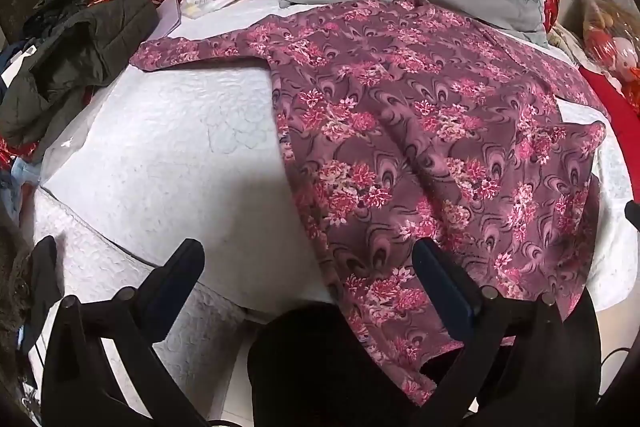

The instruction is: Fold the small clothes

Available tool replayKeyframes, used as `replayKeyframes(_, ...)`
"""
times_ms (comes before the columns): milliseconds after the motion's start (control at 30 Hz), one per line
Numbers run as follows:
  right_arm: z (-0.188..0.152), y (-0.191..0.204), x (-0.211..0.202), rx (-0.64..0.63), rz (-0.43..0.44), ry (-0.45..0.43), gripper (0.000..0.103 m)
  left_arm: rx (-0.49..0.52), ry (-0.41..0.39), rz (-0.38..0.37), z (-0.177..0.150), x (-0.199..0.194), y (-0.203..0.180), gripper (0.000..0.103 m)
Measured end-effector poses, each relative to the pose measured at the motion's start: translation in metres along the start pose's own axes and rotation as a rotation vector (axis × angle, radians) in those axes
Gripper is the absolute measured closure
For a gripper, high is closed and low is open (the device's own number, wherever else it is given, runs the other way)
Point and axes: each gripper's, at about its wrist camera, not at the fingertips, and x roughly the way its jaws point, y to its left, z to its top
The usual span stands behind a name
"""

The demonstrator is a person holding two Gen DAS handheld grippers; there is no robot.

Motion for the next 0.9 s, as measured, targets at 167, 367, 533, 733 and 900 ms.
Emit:
replayKeyframes(167,0.001,0.0,0.003,0.004,-0.001,0.009,0.0,-0.002,0.01,-0.007,0.0,0.005,0.0,0.0)
replayKeyframes(367,0.002,0.0,0.007,0.007,-0.001,0.016,0.0,-0.004,0.016,-0.01,-0.002,0.009,0.002,0.0)
replayKeyframes(533,0.004,0.001,0.01,0.006,0.002,0.018,0.0,-0.01,0.028,-0.011,-0.002,0.013,0.003,0.0)
replayKeyframes(733,0.005,0.001,0.011,0.005,0.012,0.013,0.0,-0.009,0.032,-0.009,-0.002,0.012,0.002,0.0)
replayKeyframes(900,0.003,-0.001,0.009,0.011,0.018,0.005,0.0,-0.002,0.023,-0.007,-0.002,0.008,0.001,0.0)
